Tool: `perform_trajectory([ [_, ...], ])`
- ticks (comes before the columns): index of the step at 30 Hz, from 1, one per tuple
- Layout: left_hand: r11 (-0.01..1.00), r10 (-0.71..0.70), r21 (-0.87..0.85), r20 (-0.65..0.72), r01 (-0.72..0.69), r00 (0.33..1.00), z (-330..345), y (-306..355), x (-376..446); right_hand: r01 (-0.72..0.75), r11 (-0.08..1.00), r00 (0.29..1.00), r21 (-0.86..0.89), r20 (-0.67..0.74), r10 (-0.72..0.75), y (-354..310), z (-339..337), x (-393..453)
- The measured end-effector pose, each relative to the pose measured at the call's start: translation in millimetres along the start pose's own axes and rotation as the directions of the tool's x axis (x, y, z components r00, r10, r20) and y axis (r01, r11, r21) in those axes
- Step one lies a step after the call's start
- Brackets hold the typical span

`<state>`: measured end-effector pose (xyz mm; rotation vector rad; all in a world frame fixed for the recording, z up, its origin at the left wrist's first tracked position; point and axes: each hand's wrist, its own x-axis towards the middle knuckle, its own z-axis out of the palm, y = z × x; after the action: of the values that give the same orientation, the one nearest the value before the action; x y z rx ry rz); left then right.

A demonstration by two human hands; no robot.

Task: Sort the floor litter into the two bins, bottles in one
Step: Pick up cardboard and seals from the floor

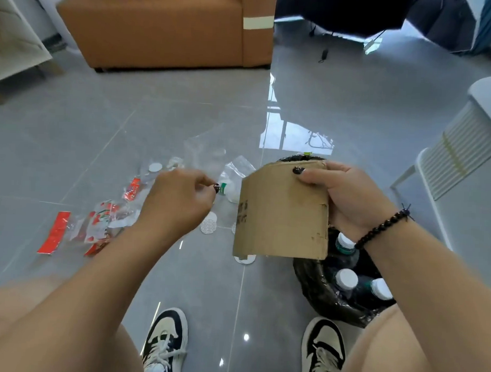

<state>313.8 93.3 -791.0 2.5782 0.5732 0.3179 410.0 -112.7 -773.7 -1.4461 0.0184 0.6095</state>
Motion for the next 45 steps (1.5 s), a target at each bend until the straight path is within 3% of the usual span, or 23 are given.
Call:
perform_trajectory([
  [2,0.943,-0.123,-0.286,0.182,0.173,0.976,1,8,-4,-0.007,1.000,1.000,0.021,-0.016,0.007,3,6,1],
  [5,0.855,-0.130,-0.428,0.370,0.293,0.920,4,7,-15,-0.011,0.999,0.995,0.031,-0.094,0.014,16,26,1],
  [7,0.862,-0.082,-0.423,0.426,0.279,0.901,5,6,-19,-0.025,0.997,0.993,0.066,-0.117,0.033,28,41,3],
  [11,0.955,-0.047,-0.221,0.541,0.196,0.839,8,9,-18,-0.078,0.971,0.987,0.225,-0.118,0.107,47,61,5],
  [16,0.980,-0.026,-0.145,0.582,0.135,0.813,5,0,-11,-0.138,0.913,0.990,0.384,0.018,0.142,53,67,0],
  [18,0.980,0.000,-0.165,0.556,0.110,0.831,3,-4,-6,-0.142,0.961,0.990,0.239,0.054,0.132,44,64,5],
  [20,0.976,0.005,-0.188,0.530,0.112,0.848,2,-10,2,-0.051,0.990,0.998,-0.131,0.030,0.055,37,57,15],
  [22,0.976,0.013,-0.194,0.518,0.103,0.855,1,-16,7,0.167,0.840,0.984,-0.516,0.037,-0.172,34,50,21],
  [23,0.981,0.029,-0.181,0.517,0.076,0.856,1,-18,9,0.270,0.745,0.960,-0.610,0.107,-0.260,32,47,22],
  [24,0.986,0.050,-0.164,0.517,0.041,0.854,1,-20,10,0.339,0.688,0.940,-0.642,0.197,-0.279,31,45,22],
  [27,0.984,0.104,-0.179,0.522,-0.011,0.847,-2,-21,12,0.401,0.649,0.902,-0.646,0.402,-0.157,28,45,19],
  [29,0.977,0.128,-0.214,0.531,-0.014,0.837,-5,-19,12,0.443,0.613,0.883,-0.655,0.437,-0.171,27,43,18],
  [31,0.963,0.151,-0.270,0.534,-0.002,0.832,-9,-18,11,0.457,0.646,0.878,-0.611,0.429,-0.215,22,39,16],
  [36,0.800,0.166,-0.585,0.432,0.135,0.887,-25,-12,11,0.401,0.845,0.892,-0.354,0.360,-0.272,8,22,15],
  [39,0.656,0.076,-0.663,0.532,0.359,0.843,-26,-12,12,0.365,0.924,0.910,-0.115,0.255,-0.327,10,20,16],
  [41,0.581,0.053,-0.665,0.606,0.469,0.794,-20,-14,12,0.419,0.903,0.898,-0.091,0.186,-0.398,14,23,17],
  [45,0.392,0.112,-0.706,0.673,0.590,0.731,-17,-11,12,0.632,0.718,0.774,-0.292,0.198,-0.601,18,25,20],
])
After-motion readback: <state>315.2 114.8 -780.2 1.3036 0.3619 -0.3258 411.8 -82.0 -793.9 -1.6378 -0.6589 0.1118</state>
